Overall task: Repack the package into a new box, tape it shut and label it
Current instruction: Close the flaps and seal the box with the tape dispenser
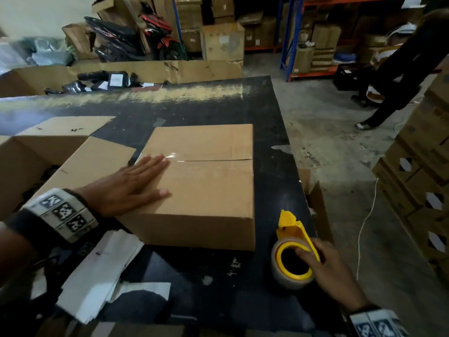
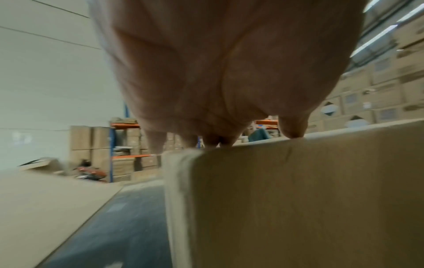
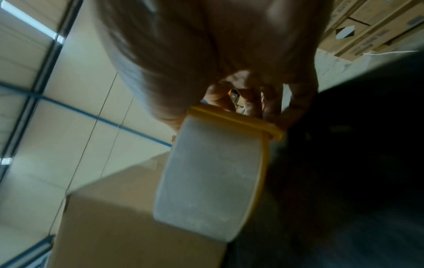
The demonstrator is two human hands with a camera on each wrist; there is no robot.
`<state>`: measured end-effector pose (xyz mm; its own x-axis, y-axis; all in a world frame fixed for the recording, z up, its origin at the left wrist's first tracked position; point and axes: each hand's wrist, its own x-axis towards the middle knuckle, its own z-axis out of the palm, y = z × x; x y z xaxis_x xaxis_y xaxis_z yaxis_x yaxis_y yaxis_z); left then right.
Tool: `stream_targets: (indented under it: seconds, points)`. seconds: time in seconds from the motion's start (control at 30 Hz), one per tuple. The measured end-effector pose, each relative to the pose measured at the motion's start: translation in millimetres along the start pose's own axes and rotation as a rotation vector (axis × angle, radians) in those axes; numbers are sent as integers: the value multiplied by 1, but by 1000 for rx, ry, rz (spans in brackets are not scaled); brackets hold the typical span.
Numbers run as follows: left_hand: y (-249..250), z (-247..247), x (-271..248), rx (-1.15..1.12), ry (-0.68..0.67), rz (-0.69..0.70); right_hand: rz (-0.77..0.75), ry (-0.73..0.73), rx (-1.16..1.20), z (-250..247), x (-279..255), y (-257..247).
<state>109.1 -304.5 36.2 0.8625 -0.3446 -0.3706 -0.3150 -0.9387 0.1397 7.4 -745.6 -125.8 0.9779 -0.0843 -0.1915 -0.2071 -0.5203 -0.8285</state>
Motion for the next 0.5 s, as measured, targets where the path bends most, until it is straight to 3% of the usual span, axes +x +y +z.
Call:
stream_targets:
  seconds: [0.27,0.5]
  points:
    - [-5,40,1,-184,294,-38,0,102,-239,27,-28,-7]
    - [-8,43,4,-190,354,-51,52,106,-192,19,-36,-24]
